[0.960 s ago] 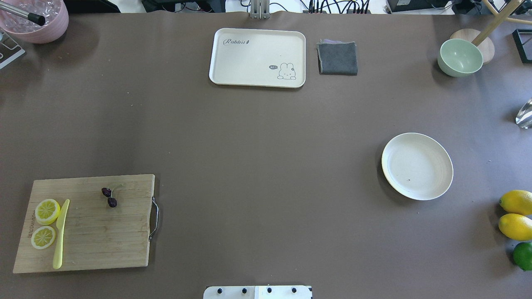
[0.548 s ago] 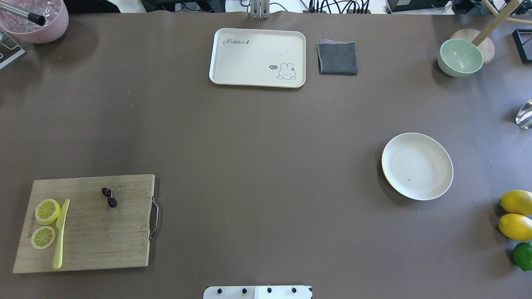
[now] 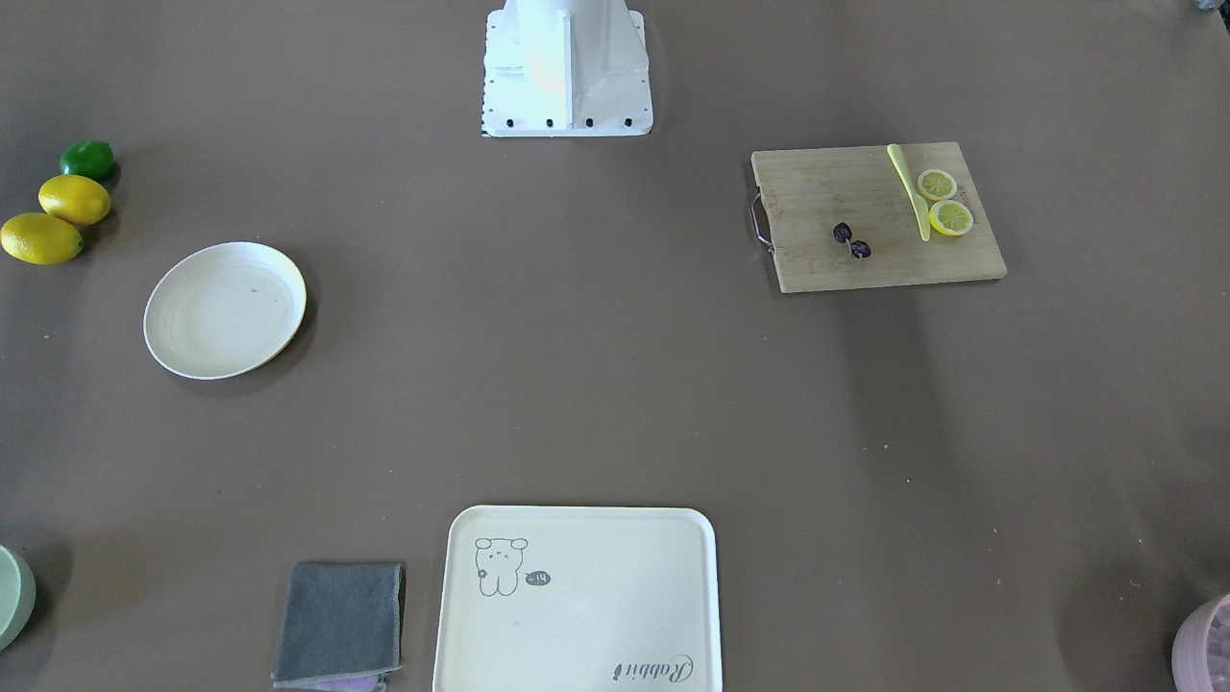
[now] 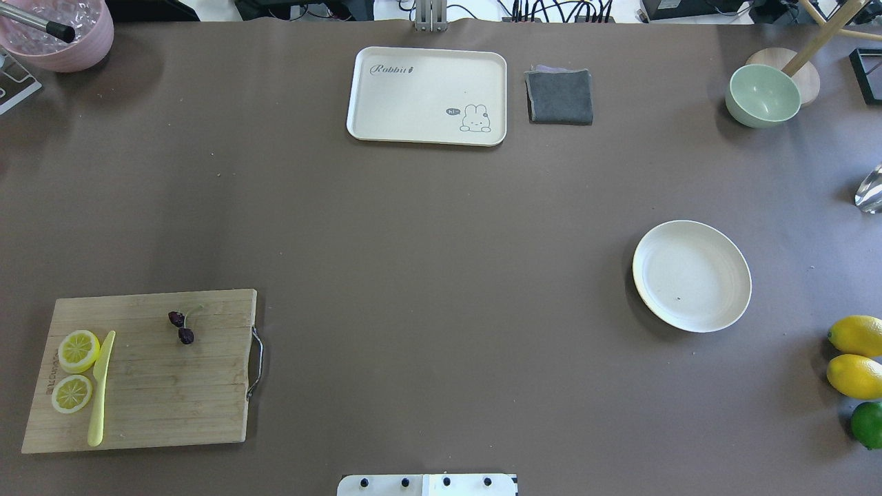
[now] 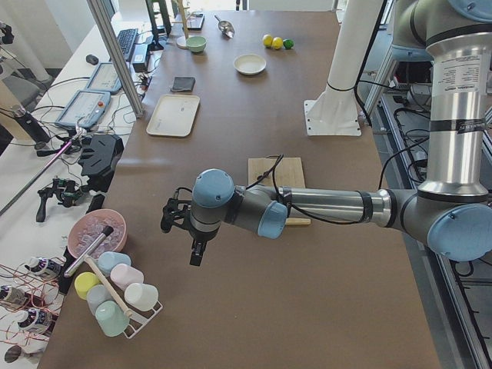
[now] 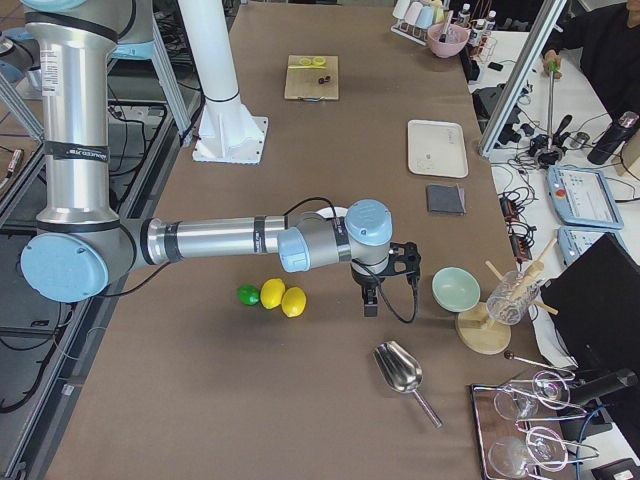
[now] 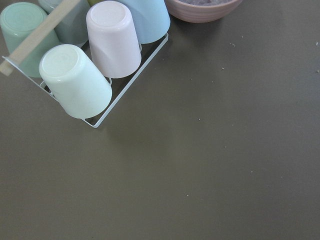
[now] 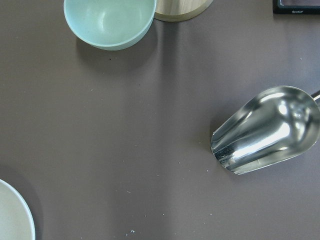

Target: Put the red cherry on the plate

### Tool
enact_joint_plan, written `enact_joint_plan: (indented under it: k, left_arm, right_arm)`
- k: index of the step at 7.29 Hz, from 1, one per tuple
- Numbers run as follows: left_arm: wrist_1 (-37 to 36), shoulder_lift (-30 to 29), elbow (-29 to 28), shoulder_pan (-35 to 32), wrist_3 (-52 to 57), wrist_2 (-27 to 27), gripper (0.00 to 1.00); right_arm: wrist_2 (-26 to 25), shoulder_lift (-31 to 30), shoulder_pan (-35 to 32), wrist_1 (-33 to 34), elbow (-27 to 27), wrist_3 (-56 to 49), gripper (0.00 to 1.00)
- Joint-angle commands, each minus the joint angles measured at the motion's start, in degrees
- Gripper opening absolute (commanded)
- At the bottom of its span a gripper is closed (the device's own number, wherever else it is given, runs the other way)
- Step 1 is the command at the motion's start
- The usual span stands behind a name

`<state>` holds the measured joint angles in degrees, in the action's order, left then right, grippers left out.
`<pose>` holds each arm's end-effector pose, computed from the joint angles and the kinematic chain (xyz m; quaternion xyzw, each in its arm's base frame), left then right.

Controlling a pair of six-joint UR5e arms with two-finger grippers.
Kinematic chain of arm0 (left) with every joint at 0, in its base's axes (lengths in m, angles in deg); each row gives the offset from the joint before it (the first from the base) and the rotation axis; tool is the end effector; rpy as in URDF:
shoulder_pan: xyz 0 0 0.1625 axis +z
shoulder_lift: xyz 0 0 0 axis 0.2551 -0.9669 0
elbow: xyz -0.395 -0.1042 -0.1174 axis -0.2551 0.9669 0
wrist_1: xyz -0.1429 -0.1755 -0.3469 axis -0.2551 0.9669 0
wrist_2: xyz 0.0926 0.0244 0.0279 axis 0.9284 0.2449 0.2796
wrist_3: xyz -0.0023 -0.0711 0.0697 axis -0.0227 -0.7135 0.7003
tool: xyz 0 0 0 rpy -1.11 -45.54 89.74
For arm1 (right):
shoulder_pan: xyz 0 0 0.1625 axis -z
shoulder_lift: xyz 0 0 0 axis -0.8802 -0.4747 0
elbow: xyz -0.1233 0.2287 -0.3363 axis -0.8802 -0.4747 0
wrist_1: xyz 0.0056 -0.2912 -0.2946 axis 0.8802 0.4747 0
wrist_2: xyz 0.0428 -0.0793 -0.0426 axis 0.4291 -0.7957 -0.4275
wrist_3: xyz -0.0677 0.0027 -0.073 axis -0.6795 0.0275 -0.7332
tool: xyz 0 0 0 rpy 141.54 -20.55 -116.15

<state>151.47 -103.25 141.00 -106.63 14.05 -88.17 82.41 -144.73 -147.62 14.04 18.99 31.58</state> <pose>-0.0786 -0.4865 0.6062 0.1362 0.3849 -0.0130 0.9127 0.0265 -0.4895 0.5895 0.0647 -0.4048 0.0089 0.9121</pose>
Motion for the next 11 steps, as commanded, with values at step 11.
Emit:
enact_joint_plan:
  k: [11]
  left_arm:
    - [2.5, -0.9, 0.3, 1.1, -0.3, -0.4, 0.98]
  right_arm:
    - [-1.7, 1.1, 10.0, -14.4, -0.3, 12.7, 1.0]
